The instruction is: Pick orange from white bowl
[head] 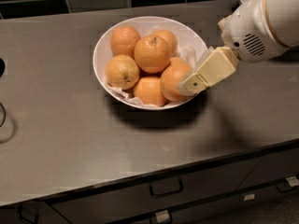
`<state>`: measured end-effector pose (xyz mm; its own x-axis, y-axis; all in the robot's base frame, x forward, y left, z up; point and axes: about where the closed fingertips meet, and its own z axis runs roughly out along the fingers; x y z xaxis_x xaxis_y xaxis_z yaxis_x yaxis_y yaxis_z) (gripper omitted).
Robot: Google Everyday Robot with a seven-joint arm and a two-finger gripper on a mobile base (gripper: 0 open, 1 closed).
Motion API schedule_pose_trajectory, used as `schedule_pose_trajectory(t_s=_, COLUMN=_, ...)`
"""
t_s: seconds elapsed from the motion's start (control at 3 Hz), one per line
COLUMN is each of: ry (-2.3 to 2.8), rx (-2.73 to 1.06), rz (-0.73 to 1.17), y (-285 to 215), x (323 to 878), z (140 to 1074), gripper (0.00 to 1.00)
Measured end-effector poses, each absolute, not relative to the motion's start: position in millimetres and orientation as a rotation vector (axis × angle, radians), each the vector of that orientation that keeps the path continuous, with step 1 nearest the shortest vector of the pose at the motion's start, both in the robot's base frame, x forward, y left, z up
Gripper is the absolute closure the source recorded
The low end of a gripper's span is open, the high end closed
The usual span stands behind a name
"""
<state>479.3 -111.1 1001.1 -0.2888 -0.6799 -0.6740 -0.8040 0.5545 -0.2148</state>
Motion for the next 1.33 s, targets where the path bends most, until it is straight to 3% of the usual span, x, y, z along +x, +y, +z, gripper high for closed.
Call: schedule_pose_trajectory(t_s=1.33, ry=2.096, rx=-1.131, rz=0.216, y=-101.7, x=493.1, z=978.3, gripper=0.0)
